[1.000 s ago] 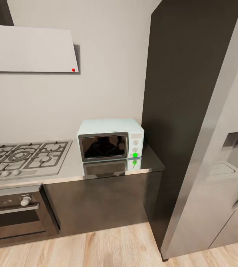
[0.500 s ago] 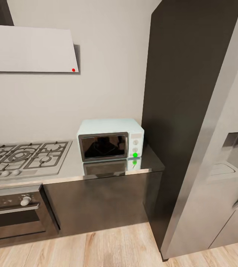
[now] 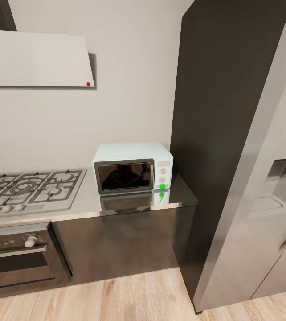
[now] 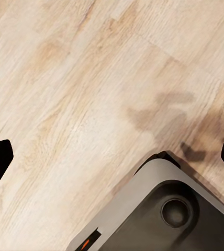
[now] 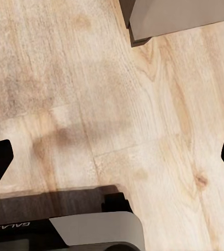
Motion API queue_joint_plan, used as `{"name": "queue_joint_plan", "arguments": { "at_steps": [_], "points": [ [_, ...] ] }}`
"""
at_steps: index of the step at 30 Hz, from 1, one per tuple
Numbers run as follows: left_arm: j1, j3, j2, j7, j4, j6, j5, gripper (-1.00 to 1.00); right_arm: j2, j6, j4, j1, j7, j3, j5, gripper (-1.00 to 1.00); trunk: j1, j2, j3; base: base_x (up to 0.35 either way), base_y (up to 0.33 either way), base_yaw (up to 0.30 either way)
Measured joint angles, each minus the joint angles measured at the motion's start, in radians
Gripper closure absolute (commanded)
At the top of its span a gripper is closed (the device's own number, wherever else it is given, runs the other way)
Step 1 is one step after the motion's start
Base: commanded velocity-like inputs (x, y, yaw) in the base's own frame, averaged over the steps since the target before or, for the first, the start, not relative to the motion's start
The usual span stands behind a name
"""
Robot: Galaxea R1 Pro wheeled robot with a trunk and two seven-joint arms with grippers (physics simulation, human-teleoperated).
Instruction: In the kitchen, take the popcorn bag from the countertop, put it into the microwave, and heat it until the popcorn is cooked so the cooked popcorn ends up inside the bag.
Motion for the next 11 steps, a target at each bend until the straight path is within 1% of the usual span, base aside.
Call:
{"name": "queue_joint_plan", "arguments": {
  "at_steps": [11],
  "points": [
    [0.000,0.000,0.000,0.000,0.000,0.000,0.000,-1.00,0.000,0.000,0.000,0.000,0.000,0.000,0.000,-1.00,0.000,0.000,0.000,0.000,0.000,0.000]
  ]
}}
